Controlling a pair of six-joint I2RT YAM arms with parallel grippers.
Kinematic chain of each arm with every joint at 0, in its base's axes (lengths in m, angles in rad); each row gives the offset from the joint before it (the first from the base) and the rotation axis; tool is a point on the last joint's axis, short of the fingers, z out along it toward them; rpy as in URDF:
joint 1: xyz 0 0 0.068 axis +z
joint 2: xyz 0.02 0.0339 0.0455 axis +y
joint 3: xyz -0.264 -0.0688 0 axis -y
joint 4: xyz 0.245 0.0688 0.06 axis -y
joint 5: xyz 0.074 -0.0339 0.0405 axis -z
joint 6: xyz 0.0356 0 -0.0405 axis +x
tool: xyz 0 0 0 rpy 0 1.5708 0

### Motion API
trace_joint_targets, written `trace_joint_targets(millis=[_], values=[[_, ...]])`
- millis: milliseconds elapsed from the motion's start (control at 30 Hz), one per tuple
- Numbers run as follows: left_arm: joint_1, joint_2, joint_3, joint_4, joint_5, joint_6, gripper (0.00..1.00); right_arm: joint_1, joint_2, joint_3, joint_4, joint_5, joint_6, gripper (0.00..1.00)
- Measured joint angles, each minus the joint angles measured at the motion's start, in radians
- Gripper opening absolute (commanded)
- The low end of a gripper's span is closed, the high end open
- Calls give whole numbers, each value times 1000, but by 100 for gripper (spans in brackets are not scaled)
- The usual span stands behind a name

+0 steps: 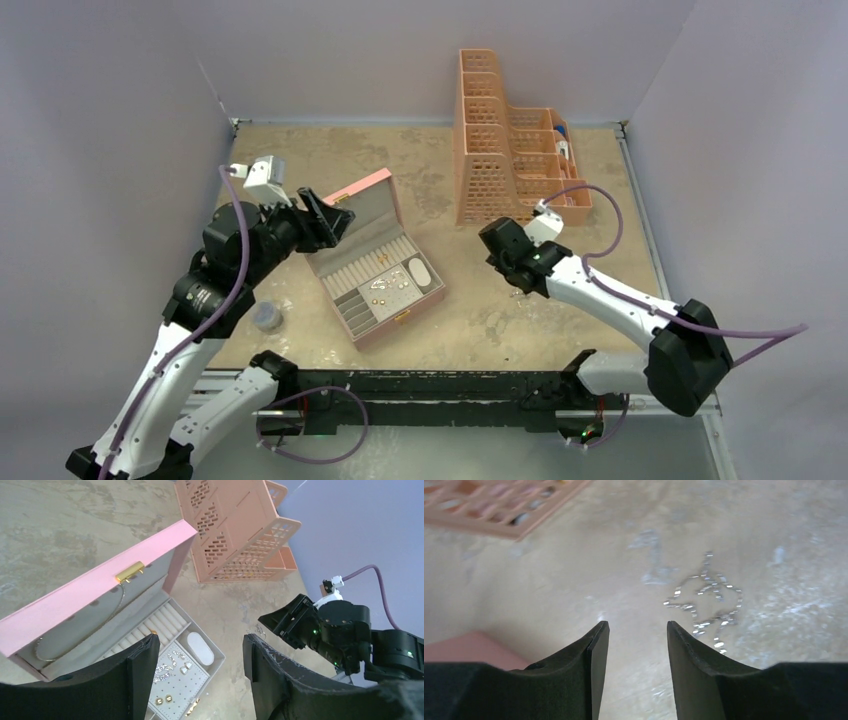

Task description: Organize the mixed jewelry

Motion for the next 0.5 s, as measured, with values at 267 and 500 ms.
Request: trace_joint_targets(millis=[267, 500], values=[[0, 33, -21, 18, 53, -4, 62, -135, 29, -88, 8, -18, -4, 40], [0, 24, -31, 23, 61, -11, 63, -167, 182, -72, 53, -62, -63, 40]])
